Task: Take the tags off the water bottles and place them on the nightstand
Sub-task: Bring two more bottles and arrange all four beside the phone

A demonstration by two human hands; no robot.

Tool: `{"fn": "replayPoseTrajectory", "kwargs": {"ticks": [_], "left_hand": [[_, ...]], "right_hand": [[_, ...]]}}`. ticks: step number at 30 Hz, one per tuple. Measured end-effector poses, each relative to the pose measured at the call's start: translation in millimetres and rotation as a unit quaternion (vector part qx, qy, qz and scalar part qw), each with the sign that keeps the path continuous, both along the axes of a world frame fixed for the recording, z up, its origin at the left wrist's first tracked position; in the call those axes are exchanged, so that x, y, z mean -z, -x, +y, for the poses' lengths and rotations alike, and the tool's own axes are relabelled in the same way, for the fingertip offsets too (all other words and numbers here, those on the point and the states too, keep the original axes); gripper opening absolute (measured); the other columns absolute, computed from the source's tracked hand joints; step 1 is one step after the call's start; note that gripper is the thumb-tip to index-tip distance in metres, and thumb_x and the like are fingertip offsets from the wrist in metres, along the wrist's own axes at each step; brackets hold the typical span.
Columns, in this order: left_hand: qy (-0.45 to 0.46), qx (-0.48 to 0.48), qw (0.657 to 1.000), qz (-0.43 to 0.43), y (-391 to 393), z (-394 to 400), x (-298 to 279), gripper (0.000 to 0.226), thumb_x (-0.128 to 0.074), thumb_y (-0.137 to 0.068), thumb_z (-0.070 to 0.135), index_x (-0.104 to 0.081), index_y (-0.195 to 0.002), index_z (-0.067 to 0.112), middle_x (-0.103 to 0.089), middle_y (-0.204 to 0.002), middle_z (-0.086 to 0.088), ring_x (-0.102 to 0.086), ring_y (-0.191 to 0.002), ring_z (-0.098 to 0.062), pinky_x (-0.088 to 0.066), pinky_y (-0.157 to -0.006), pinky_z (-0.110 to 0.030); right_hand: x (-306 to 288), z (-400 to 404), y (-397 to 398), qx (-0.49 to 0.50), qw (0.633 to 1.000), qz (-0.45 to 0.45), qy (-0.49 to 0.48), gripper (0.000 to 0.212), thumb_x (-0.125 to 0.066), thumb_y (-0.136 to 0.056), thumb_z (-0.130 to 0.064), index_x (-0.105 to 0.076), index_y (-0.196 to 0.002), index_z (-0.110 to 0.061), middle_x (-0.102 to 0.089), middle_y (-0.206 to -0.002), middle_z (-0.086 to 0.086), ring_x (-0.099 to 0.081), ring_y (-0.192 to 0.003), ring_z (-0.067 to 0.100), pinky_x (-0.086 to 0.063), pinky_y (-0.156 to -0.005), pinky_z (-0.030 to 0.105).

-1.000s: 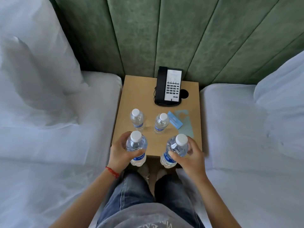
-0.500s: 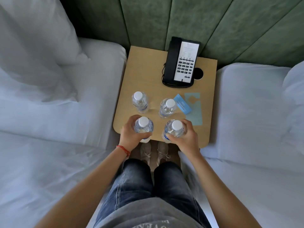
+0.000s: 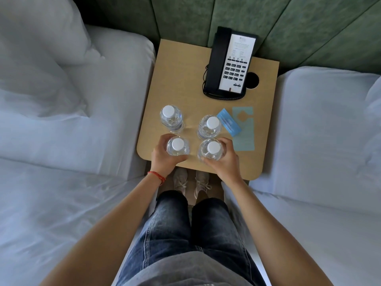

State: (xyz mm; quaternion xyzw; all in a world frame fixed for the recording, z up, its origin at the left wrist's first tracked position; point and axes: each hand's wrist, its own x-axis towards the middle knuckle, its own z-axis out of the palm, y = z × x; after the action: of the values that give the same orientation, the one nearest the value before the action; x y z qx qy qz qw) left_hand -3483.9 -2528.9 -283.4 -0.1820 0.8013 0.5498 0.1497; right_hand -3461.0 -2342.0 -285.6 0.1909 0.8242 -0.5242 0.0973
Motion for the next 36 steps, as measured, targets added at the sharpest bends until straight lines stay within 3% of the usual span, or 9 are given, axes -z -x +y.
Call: {"fn": "replayPoseTrajectory", "kwargs": {"ticks": [3,7,11,17,21,24,29,33,36], "left_hand": [[-0.006,0.007,1.000,-0.002,2,1,1,0.067,-0.082,-0.043,0.024,-0.051,-0.101,0.033,-0.057,-0.097,0.024,-0.054,-0.091,0.006,-0.044,-0.080,-0.021],[-0.011,0.031,0.999,0.000,6,-1,1,0.068,-0.082,-0.044,0.024,-0.052,-0.106,0.025,-0.058,-0.098,0.019,-0.056,-0.094,-0.008,-0.046,-0.084,-0.025],[-0.016,0.065,0.998,-0.009,7,-7,-3,0.071,-0.081,-0.044,0.023,-0.052,-0.108,0.023,-0.058,-0.099,0.013,-0.055,-0.093,-0.004,-0.042,-0.081,-0.020],[-0.019,0.107,0.994,-0.017,2,-16,-7,0.082,-0.079,-0.042,0.028,-0.049,-0.118,0.015,-0.055,-0.110,0.003,-0.052,-0.106,-0.017,-0.044,-0.092,-0.037],[-0.006,0.111,0.994,-0.016,2,-15,-7,0.075,-0.085,-0.051,0.009,-0.049,-0.116,0.021,-0.054,-0.110,0.007,-0.052,-0.108,-0.019,-0.043,-0.093,-0.035],[0.001,0.107,0.994,-0.017,1,-15,-9,0.073,-0.084,-0.056,0.003,-0.050,-0.119,0.019,-0.053,-0.111,0.006,-0.050,-0.106,-0.015,-0.044,-0.095,-0.037],[0.019,0.080,0.996,-0.033,-4,-13,-16,0.073,-0.085,-0.060,0.017,-0.049,-0.124,0.020,-0.054,-0.114,0.007,-0.049,-0.110,-0.015,-0.040,-0.095,-0.033],[0.028,0.052,0.998,-0.014,-4,-10,-30,0.070,-0.082,-0.062,0.032,-0.050,-0.124,0.023,-0.054,-0.114,0.009,-0.050,-0.108,-0.014,-0.039,-0.093,-0.030],[0.029,0.012,0.999,0.029,-2,-4,-44,0.056,-0.079,-0.070,0.025,-0.055,-0.120,0.021,-0.055,-0.113,0.011,-0.052,-0.107,-0.015,-0.041,-0.091,-0.027]], "right_hand": [[2,0,0,-0.008,1.000,-0.001,0.000,0.066,-0.087,-0.055,-0.023,-0.048,-0.108,-0.024,-0.057,-0.091,-0.028,-0.050,-0.083,-0.022,-0.037,-0.071,-0.001],[2,-2,-2,-0.010,1.000,0.005,0.001,0.066,-0.086,-0.055,-0.023,-0.048,-0.109,-0.022,-0.056,-0.092,-0.029,-0.050,-0.084,-0.022,-0.036,-0.070,-0.003],[1,1,-5,-0.034,0.999,0.002,0.000,0.066,-0.086,-0.056,-0.022,-0.045,-0.108,-0.027,-0.056,-0.092,-0.029,-0.051,-0.084,-0.022,-0.036,-0.069,-0.004],[-3,5,-9,-0.065,0.998,-0.001,-0.014,0.070,-0.086,-0.056,-0.024,-0.043,-0.112,-0.022,-0.051,-0.093,-0.032,-0.048,-0.084,-0.010,-0.034,-0.069,-0.005],[-6,5,-11,-0.075,0.997,-0.012,-0.015,0.071,-0.085,-0.058,-0.024,-0.043,-0.116,-0.020,-0.053,-0.096,-0.026,-0.049,-0.087,-0.004,-0.035,-0.068,0.000],[-10,5,-10,-0.079,0.997,-0.020,-0.009,0.070,-0.084,-0.062,-0.025,-0.043,-0.118,-0.021,-0.053,-0.098,-0.027,-0.053,-0.092,0.003,-0.034,-0.068,0.000],[-24,10,-7,-0.080,0.997,-0.011,0.016,0.069,-0.079,-0.068,-0.033,-0.041,-0.125,-0.025,-0.050,-0.117,-0.024,-0.046,-0.106,-0.006,-0.031,-0.079,-0.003],[-36,17,-2,-0.077,0.997,0.020,0.021,0.064,-0.075,-0.070,-0.040,-0.044,-0.125,-0.031,-0.047,-0.117,-0.035,-0.043,-0.107,-0.013,-0.030,-0.084,-0.004],[-43,22,5,-0.072,0.996,0.050,0.016,0.055,-0.072,-0.074,-0.042,-0.048,-0.122,-0.031,-0.050,-0.117,-0.027,-0.045,-0.108,-0.009,-0.030,-0.085,-0.004]]}}
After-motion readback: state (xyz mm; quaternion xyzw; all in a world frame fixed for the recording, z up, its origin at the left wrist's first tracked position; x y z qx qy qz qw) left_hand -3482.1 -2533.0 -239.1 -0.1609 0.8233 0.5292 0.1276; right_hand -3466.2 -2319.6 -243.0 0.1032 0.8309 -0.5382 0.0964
